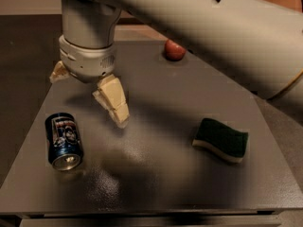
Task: Pick pepsi can
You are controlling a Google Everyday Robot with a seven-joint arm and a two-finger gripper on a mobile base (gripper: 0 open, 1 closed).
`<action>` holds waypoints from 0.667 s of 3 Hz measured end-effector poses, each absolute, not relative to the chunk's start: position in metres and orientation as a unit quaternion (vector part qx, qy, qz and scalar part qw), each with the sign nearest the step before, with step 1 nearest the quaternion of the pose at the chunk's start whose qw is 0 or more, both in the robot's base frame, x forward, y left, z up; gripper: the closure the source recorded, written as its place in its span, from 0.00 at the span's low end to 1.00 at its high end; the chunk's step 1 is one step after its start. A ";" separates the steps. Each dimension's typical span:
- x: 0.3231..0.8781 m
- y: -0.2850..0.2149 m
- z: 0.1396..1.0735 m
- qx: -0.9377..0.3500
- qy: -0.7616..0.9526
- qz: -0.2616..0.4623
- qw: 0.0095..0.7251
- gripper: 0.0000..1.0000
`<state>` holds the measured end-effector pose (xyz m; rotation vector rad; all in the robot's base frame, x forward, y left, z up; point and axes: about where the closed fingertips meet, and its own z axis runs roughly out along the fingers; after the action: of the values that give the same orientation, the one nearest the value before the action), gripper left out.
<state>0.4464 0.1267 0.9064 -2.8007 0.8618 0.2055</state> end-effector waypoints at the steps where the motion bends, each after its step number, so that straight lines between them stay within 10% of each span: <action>1: 0.435 0.155 0.904 -0.968 0.217 0.071 0.100 0.00; 2: 0.426 0.172 0.896 -0.982 0.151 0.064 0.092 0.00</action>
Offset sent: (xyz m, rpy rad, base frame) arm -0.0315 0.0595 -0.0241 -0.0574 -0.0485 0.4721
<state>0.4264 0.1725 0.8955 -2.9174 0.4500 0.1900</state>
